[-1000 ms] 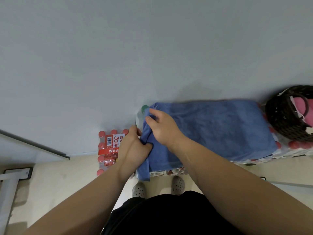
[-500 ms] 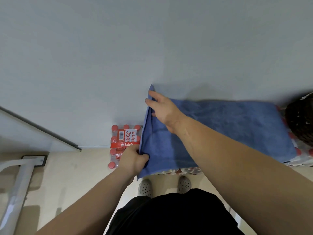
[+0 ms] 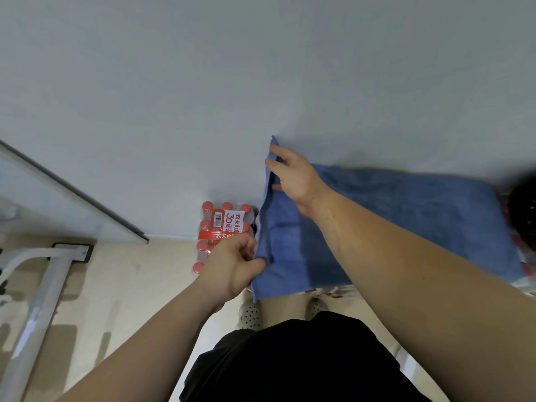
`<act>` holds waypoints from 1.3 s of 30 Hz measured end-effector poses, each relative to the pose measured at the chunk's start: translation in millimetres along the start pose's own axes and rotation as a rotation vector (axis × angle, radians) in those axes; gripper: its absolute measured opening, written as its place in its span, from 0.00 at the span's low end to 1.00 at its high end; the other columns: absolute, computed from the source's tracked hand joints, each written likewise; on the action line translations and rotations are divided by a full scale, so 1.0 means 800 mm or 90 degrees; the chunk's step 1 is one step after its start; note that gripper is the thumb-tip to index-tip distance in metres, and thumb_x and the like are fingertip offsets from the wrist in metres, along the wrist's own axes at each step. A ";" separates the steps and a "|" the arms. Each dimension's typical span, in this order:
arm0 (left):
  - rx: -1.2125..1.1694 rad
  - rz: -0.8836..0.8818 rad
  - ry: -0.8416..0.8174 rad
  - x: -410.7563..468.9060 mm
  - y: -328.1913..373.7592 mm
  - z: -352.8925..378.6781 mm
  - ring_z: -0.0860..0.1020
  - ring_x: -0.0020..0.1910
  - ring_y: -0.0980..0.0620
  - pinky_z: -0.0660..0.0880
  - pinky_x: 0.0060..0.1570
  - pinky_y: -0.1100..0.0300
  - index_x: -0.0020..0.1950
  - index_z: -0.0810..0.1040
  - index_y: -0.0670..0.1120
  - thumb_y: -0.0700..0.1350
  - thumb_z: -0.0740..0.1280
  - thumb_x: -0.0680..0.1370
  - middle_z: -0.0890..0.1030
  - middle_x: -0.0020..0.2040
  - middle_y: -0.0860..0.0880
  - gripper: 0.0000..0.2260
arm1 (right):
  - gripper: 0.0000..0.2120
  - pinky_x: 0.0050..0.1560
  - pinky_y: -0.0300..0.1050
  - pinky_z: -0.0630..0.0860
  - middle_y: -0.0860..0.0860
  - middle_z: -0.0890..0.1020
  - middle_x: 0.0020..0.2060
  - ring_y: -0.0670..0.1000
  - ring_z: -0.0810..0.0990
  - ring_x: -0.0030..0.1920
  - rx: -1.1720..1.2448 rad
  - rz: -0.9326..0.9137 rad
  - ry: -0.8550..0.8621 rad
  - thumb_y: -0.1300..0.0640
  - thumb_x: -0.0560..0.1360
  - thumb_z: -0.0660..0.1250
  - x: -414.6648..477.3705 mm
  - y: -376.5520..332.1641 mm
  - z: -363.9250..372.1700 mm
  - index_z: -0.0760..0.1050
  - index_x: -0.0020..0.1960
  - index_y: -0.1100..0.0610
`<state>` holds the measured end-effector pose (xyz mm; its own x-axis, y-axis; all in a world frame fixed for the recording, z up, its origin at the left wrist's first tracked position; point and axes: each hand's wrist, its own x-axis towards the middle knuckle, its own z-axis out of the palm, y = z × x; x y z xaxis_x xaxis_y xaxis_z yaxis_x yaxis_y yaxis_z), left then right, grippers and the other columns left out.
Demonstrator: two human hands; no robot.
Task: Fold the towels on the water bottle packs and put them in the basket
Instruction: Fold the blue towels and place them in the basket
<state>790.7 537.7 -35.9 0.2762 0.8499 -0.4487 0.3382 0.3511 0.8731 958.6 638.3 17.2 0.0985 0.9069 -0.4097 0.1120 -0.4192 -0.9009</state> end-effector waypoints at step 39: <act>0.258 0.053 -0.123 0.039 0.197 0.443 0.77 0.28 0.54 0.71 0.31 0.68 0.56 0.79 0.49 0.36 0.66 0.74 0.82 0.33 0.47 0.14 | 0.34 0.67 0.28 0.55 0.51 0.64 0.77 0.49 0.60 0.77 -0.182 -0.123 0.081 0.73 0.73 0.59 -0.039 0.118 -0.458 0.61 0.78 0.58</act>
<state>1171.2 480.4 20.2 0.4673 0.7662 -0.4411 0.6216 0.0701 0.7802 1328.2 554.7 -2.9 0.1686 0.9655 -0.1983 0.4113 -0.2517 -0.8761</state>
